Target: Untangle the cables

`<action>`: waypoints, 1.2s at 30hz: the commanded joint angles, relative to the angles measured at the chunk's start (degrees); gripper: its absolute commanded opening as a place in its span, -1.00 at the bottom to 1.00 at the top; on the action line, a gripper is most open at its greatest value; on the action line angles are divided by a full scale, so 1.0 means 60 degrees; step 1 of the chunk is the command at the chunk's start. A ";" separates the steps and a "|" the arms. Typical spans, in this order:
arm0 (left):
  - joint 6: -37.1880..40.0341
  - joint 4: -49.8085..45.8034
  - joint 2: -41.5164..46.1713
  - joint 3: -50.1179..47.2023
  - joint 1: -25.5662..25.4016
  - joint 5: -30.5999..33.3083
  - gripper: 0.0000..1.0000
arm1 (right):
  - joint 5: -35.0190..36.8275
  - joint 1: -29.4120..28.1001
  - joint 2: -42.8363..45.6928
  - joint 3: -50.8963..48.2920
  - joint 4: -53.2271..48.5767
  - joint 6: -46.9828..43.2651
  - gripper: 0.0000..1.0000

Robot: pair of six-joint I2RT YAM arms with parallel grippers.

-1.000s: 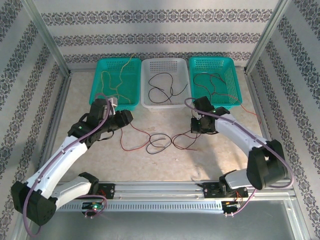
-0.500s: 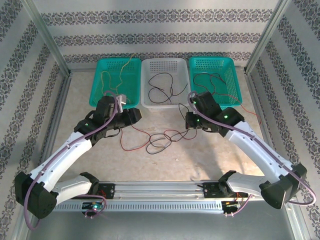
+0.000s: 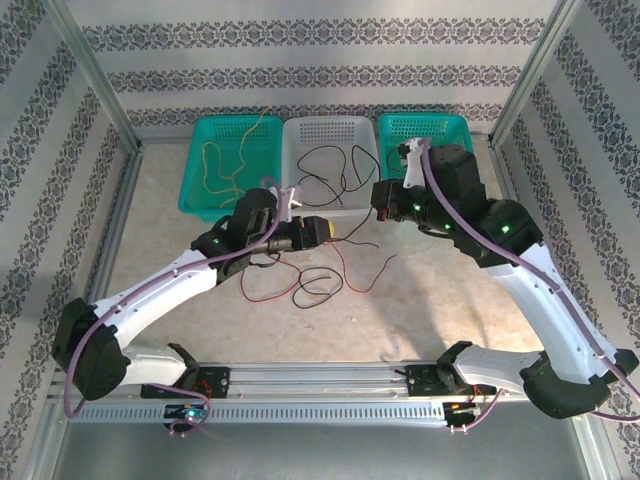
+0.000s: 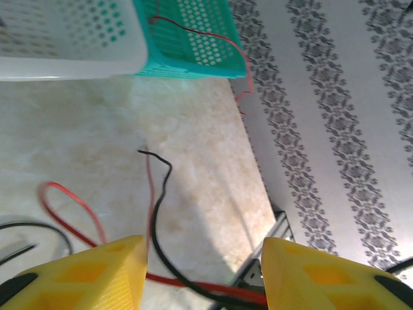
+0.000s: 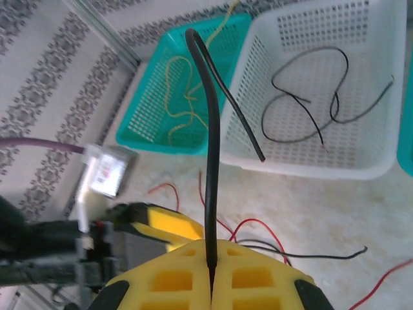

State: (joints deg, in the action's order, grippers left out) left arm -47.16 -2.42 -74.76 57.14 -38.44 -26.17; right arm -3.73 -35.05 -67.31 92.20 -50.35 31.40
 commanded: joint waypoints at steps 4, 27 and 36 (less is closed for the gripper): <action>-0.0171 0.1087 -0.0294 -0.0023 -0.0390 -0.0168 -0.01 | -0.0241 -0.0009 -0.0414 0.1026 0.0453 0.0135 -1.00; 0.0218 -0.2059 0.1009 -0.0814 -0.0332 0.2201 0.03 | -0.1056 0.0863 -0.1313 0.3699 0.1343 0.0392 -1.00; 0.0309 -0.2819 0.1861 -0.0857 -0.0332 0.2867 0.04 | -0.1268 0.1780 -0.2907 0.4563 0.1331 0.0368 -1.00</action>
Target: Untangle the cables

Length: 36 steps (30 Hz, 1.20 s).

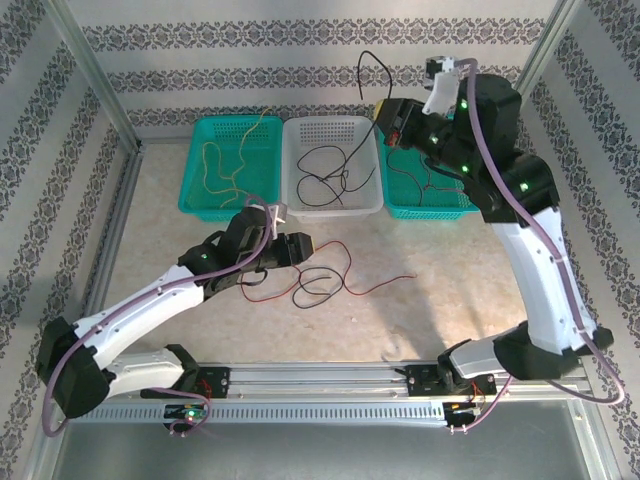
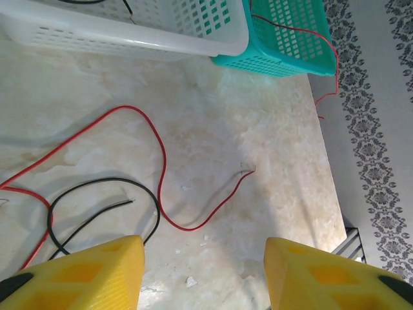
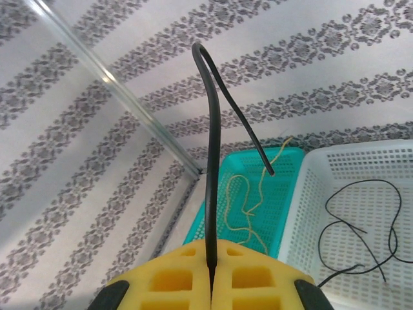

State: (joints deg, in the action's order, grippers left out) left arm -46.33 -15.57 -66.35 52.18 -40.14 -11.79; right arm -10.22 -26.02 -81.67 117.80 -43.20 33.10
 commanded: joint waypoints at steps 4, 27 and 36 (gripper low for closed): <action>0.0340 -0.1122 0.0936 -0.0030 -0.0034 0.0859 0.07 | -0.0613 0.0692 -0.1608 0.0836 0.0067 0.0183 -1.00; 0.1307 -0.1815 0.1257 0.0341 0.0333 0.2007 0.27 | -0.1535 0.1414 -0.7461 0.3662 -0.1199 0.0752 0.16; 0.1306 -0.2383 0.1231 0.0659 0.0375 0.2692 0.29 | -0.0879 0.0876 -0.5012 0.0728 -0.1051 -0.0237 0.15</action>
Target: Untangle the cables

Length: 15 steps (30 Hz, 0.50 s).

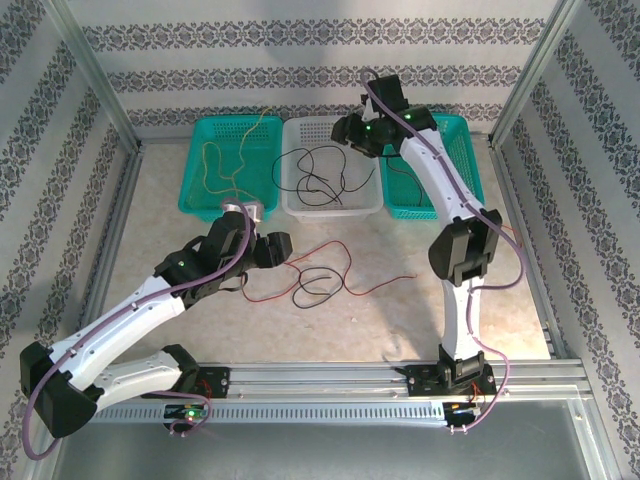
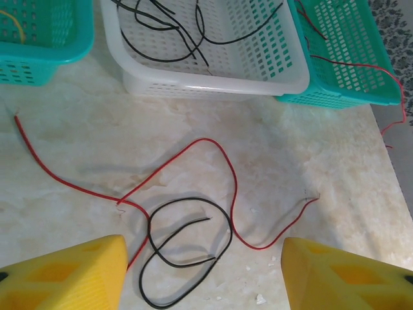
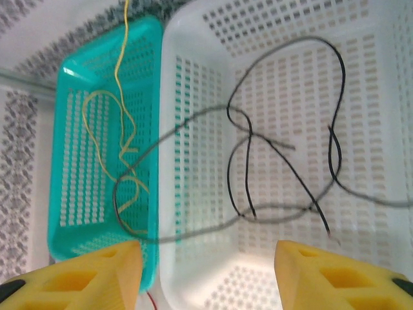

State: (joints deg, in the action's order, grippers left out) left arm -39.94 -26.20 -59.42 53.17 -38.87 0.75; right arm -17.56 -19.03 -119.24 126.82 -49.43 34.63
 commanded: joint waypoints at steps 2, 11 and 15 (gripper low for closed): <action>0.0029 -0.1290 0.0104 0.0704 0.0319 0.1255 0.31 | 0.0574 -0.0541 0.2237 -0.2104 0.0294 -0.0584 0.15; -0.0684 -0.0091 -0.0700 0.0887 0.2113 -0.0667 0.21 | 0.1945 -0.1939 0.6336 -0.6914 0.0807 -0.0746 0.14; -0.0339 0.0114 -0.1673 0.1405 0.2084 -0.1129 0.14 | 0.2409 -0.2560 0.7828 -0.9088 0.0826 -0.0172 0.14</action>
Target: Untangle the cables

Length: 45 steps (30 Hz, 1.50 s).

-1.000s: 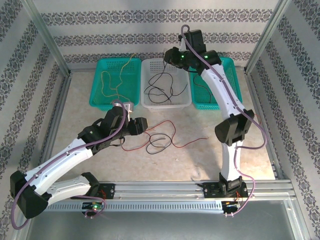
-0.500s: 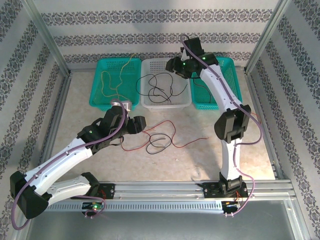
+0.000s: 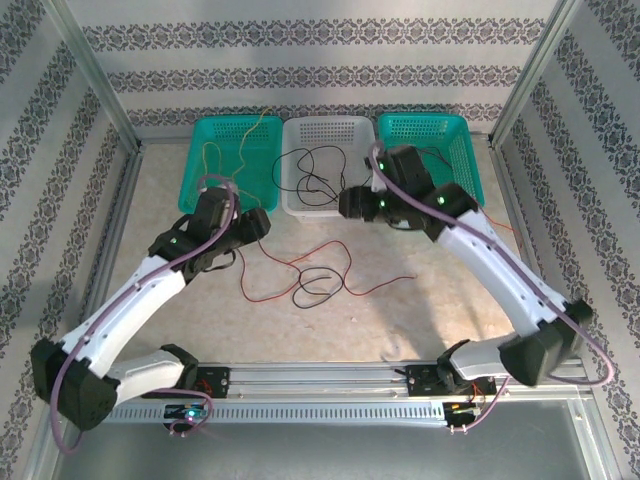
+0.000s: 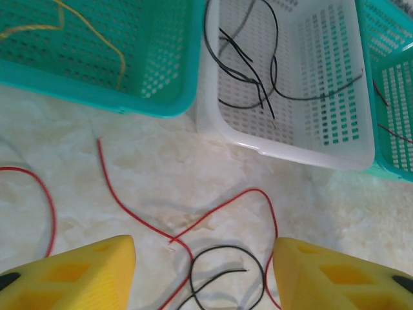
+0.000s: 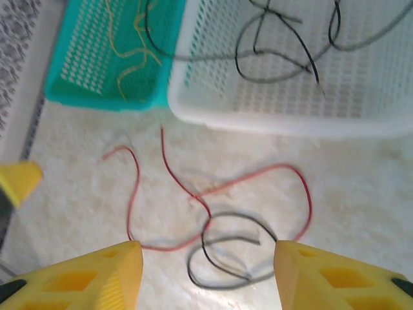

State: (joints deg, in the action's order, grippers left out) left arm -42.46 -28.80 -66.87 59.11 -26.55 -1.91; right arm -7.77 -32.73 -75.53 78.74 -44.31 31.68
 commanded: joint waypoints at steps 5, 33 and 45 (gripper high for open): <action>0.0190 0.0817 -0.1516 0.0677 -0.0209 -0.0986 0.09 | 0.1429 -0.0923 0.2114 -0.3066 -0.0242 0.1310 0.16; 0.1188 -0.0382 -0.0940 0.0928 -0.1567 -0.0238 0.09 | 0.1711 -0.0736 0.1028 -0.5443 0.0701 0.2428 0.19; 0.0580 -0.0691 0.0876 -0.0494 -0.1552 0.0172 0.12 | 0.1387 -0.0316 -0.1543 -0.4779 0.1510 0.2291 -0.05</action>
State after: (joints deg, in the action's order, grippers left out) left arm -38.17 -30.76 -62.67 55.90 -35.57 -1.83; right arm 1.21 -34.72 -82.87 48.07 -36.88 45.19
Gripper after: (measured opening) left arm 0.559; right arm 0.478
